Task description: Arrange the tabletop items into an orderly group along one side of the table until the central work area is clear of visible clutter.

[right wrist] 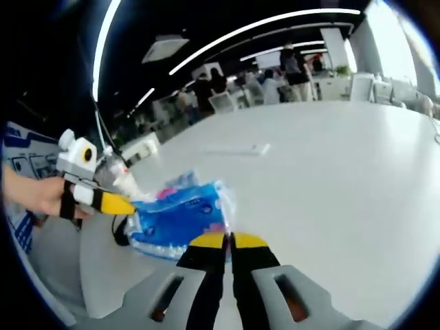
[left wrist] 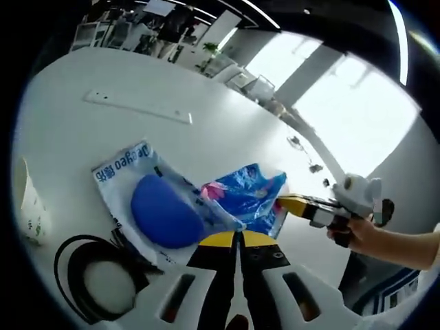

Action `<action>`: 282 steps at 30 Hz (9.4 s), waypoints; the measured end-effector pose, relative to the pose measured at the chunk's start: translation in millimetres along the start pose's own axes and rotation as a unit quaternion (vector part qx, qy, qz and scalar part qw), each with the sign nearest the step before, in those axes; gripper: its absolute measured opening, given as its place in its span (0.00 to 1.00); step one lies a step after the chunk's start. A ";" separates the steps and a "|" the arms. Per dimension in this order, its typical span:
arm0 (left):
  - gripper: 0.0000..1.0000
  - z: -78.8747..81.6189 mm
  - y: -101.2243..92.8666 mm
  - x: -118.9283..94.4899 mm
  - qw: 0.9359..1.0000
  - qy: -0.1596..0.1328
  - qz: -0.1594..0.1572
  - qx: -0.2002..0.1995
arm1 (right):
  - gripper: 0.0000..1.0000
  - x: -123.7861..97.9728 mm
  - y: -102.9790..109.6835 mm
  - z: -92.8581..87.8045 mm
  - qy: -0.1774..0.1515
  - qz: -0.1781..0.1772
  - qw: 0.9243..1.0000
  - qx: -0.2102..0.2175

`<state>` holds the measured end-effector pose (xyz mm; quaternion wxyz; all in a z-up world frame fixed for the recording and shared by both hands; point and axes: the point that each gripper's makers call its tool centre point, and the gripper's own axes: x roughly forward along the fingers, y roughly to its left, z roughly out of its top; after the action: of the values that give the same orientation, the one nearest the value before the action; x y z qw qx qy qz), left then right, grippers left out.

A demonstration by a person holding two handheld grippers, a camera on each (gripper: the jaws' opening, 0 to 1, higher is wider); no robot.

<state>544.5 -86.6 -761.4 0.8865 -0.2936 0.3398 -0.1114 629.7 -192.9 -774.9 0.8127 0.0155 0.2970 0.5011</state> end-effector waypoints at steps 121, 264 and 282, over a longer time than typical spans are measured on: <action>0.19 -36.1 -8.4 50.8 1.000 0.013 -0.013 0.009 | 0.23 -41.2 -16.8 -85.8 0.006 -0.105 0.992 0.069; 0.43 -43.8 136.7 -158.5 0.993 -0.015 0.102 0.058 | 0.41 11.0 165.0 -72.0 0.002 -0.083 0.997 0.005; 0.42 -37.8 152.0 -145.0 0.994 -0.006 0.103 0.045 | 0.36 52.5 187.0 -68.2 0.025 -0.036 0.999 -0.004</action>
<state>411.0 76.2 -796.6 0.9075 -0.2178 0.3576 -0.0323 462.1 -75.2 -795.2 0.8225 -0.0110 0.3150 0.4734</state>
